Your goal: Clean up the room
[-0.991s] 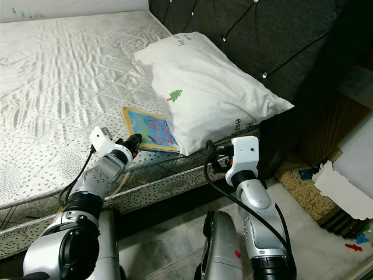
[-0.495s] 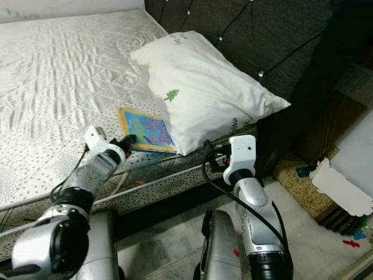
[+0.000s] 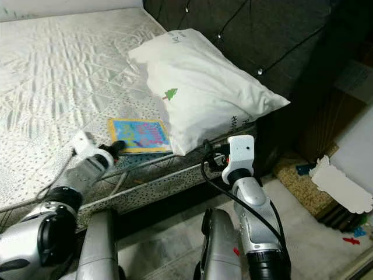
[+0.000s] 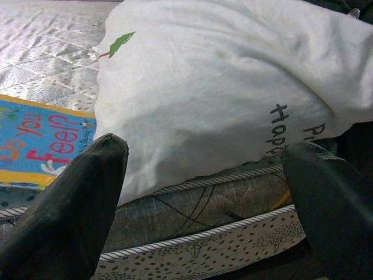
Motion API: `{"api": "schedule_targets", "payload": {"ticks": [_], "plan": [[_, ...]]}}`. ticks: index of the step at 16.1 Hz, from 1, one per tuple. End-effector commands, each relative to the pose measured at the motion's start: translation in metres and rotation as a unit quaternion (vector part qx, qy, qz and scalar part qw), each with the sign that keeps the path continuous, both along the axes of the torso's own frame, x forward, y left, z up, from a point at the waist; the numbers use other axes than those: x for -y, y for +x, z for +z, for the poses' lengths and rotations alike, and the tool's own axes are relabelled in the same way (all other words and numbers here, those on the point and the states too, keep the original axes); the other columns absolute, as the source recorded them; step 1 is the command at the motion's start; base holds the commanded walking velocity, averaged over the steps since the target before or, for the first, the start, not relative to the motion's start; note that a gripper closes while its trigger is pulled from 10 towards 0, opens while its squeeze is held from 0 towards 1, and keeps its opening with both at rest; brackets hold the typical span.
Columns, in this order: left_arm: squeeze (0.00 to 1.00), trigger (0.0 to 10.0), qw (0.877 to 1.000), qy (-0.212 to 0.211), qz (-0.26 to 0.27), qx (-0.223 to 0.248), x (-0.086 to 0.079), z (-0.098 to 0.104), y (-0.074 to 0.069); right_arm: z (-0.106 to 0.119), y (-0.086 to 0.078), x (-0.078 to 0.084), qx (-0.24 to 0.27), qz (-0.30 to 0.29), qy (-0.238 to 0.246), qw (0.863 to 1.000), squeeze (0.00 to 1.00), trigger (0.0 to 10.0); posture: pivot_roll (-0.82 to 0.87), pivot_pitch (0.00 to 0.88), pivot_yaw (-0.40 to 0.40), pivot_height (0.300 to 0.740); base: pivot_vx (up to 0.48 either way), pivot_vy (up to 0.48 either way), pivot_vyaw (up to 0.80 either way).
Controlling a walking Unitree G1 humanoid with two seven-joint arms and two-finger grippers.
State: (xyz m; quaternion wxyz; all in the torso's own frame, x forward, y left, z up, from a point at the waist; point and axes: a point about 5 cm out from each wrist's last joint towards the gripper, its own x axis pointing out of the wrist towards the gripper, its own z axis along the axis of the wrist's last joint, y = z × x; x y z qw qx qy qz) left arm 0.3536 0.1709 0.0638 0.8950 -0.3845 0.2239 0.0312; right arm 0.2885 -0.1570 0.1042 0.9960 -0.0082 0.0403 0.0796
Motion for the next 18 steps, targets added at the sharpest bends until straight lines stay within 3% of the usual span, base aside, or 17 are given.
{"api": "schedule_targets", "payload": {"ticks": [1, 5, 10, 14, 18], "plan": [[1.0, 10.0, 1.0, 0.01, 0.004, 0.015, -0.003, 0.011, 0.007, 0.003, 0.003, 0.0, 0.007, -0.001, -0.004, 1.0, 0.0, 10.0, -0.01, 0.0, -0.035, 0.512, 0.0, 0.0, 0.0], [1.0, 10.0, 0.998, 0.047, 0.028, 0.021, -0.016, 0.014, 0.009, 0.003, 0.004, 0.0, 0.008, -0.002, -0.004, 1.0, 0.0, 10.0, -0.01, 0.0, -0.036, 0.512, 0.0, 0.0, 0.0], [1.0, 10.0, 0.995, 0.091, 0.025, 0.023, -0.013, 0.01, 0.006, 0.002, 0.006, -0.002, 0.008, -0.001, -0.003, 1.0, 0.0, 10.0, -0.01, 0.0, -0.03, 0.512, 0.0, 0.0, 0.0], [1.0, 10.0, 0.99, 0.128, 0.023, 0.05, -0.012, 0.009, -0.003, 0.002, 0.009, -0.006, 0.013, 0.0, 0.004, 1.0, 0.0, 10.0, 0.02, 0.0, -0.022, 0.512, 0.0, 0.0, 0.0], [1.0, 10.0, 0.973, 0.209, 0.018, 0.095, -0.014, 0.014, -0.034, 0.005, 0.02, -0.022, 0.027, 0.016, 0.016, 0.999, 0.0, 10.0, 0.07, 0.0, -0.008, 0.512, 0.0, 0.0, 0.0]]}}
